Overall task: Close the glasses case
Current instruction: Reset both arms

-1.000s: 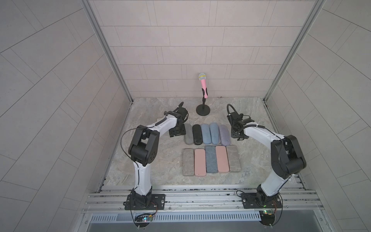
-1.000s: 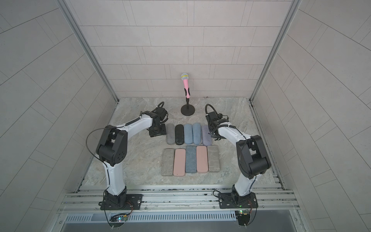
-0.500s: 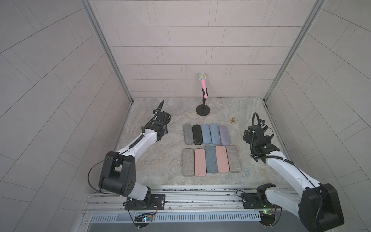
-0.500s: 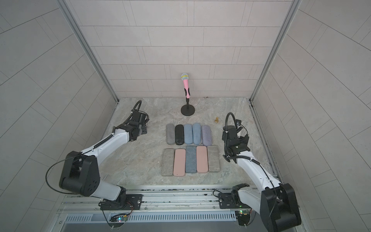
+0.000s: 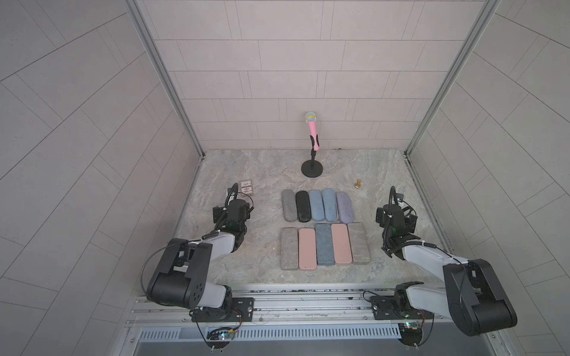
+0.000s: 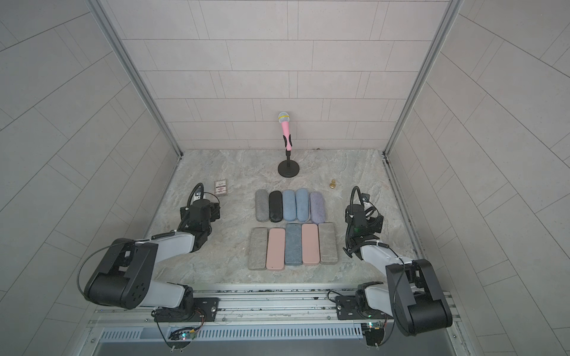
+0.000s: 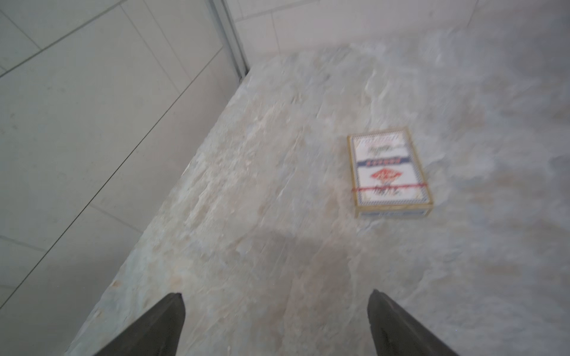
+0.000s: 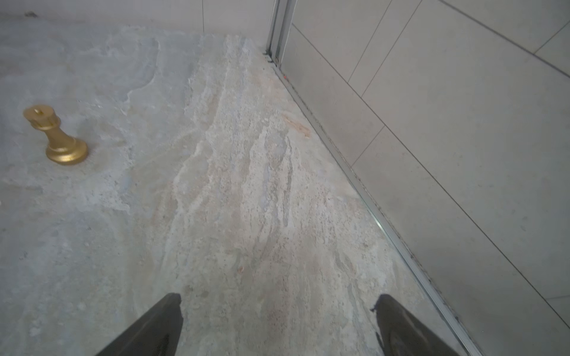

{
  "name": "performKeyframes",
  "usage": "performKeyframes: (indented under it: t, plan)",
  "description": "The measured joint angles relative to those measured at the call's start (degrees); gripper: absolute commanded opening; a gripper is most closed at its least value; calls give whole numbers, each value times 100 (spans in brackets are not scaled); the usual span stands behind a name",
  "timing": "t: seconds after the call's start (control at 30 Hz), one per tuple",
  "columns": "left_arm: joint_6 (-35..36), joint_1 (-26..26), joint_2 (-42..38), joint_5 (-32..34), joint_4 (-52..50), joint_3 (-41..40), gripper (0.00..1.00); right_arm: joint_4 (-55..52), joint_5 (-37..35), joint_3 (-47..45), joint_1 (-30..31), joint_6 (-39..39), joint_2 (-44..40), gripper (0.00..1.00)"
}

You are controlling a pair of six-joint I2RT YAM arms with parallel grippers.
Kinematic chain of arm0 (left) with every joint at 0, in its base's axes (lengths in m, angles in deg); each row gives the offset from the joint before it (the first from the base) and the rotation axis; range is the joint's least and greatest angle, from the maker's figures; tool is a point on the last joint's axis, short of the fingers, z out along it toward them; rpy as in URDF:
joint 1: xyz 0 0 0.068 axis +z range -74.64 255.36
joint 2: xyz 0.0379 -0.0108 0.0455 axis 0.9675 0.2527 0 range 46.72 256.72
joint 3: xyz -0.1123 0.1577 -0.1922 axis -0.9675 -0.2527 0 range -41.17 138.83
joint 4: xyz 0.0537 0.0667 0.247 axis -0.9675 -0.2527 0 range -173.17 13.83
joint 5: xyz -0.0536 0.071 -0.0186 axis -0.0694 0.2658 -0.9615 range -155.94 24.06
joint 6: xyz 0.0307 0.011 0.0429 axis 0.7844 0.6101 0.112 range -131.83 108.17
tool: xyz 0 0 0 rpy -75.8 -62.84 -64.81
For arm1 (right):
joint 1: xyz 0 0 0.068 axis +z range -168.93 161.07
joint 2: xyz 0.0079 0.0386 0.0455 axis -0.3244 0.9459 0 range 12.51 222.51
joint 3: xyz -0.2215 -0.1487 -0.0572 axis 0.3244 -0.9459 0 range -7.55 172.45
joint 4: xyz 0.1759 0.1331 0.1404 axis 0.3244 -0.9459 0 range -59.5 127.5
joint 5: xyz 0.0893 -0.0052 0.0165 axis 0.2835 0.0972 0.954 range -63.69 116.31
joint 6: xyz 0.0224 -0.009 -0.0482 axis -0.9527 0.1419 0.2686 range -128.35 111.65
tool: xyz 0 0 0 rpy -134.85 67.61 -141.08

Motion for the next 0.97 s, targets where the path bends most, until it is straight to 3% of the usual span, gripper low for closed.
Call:
performKeyframes:
  t: [0.13,0.3,0.5,0.97]
  plan:
    - [2,249,675,-363,1552,-560,100,1099,402,-221,-63,190,337,100]
    - [-20,452,767,-846,1626,-669,100,2496,975,-162,-114,459,1657,100]
    - [-20,461,763,-1071,1797,-468,100,2341,1853,162,-452,527,1808,100]
    - [-20,592,800,-1517,1241,-42,100,2234,2273,240,-476,557,1775,100]
